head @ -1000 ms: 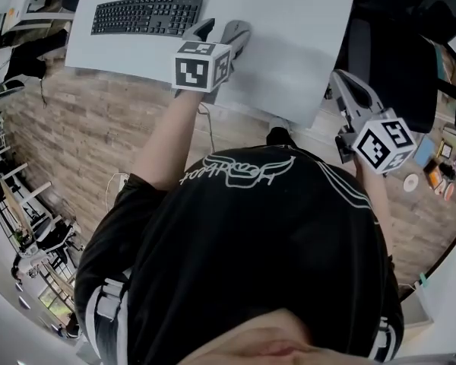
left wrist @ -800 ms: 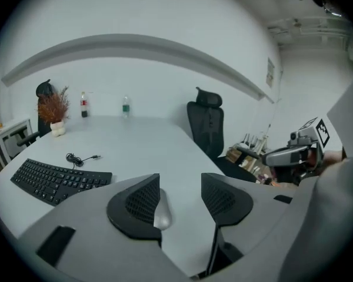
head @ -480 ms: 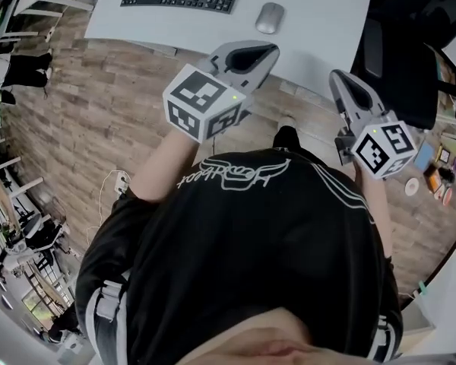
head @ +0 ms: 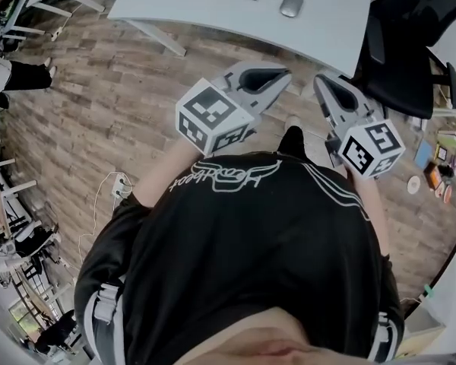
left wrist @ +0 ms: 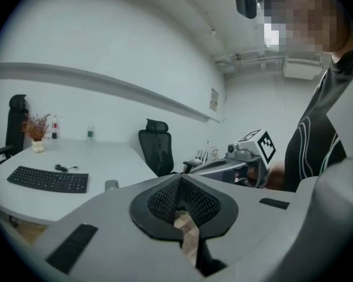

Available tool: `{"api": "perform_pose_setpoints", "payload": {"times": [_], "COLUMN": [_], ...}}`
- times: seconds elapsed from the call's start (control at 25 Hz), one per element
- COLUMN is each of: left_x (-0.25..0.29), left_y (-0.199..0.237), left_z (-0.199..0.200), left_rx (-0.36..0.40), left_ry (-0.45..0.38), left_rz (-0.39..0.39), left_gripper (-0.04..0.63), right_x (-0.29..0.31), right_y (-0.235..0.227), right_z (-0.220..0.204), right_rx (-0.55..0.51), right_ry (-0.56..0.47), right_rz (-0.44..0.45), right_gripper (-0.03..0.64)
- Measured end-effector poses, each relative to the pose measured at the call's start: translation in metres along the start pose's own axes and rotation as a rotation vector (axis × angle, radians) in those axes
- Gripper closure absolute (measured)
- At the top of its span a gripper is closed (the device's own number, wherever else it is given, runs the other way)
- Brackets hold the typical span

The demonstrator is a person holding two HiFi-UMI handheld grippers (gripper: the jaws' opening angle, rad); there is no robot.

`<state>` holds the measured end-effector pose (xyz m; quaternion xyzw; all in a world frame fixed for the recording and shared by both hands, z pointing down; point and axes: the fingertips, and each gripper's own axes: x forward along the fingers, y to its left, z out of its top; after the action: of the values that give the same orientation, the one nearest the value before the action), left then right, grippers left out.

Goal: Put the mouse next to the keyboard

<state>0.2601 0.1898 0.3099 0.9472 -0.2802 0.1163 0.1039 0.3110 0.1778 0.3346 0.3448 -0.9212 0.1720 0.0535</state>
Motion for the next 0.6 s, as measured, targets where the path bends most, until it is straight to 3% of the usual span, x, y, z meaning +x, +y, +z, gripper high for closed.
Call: {"api": "perform_pose_setpoints", "payload": {"times": [0.12,0.32,0.6], "left_x": [-0.023,-0.047,-0.053], "left_y": [-0.01,-0.031,-0.041], "left_z": [-0.013,-0.023,-0.033], "left_rx": [-0.036,-0.021,-0.048], "left_ry": [-0.009,-0.014,-0.006], "left_rz": [0.007,-0.018,-0.037], "left_gripper": [0.588,0.588,0.588], "right_x": [-0.006,-0.015,-0.027], "right_y": [0.027,0.061,0.071], "right_z": [-0.009,-0.018,-0.027], "right_rx": [-0.007,-0.043,-0.081], "right_ry": [-0.002,0.007,0.025], "right_rz": [-0.004,-0.022,-0.053], "right_gripper": [0.606,0.606,0.606]}}
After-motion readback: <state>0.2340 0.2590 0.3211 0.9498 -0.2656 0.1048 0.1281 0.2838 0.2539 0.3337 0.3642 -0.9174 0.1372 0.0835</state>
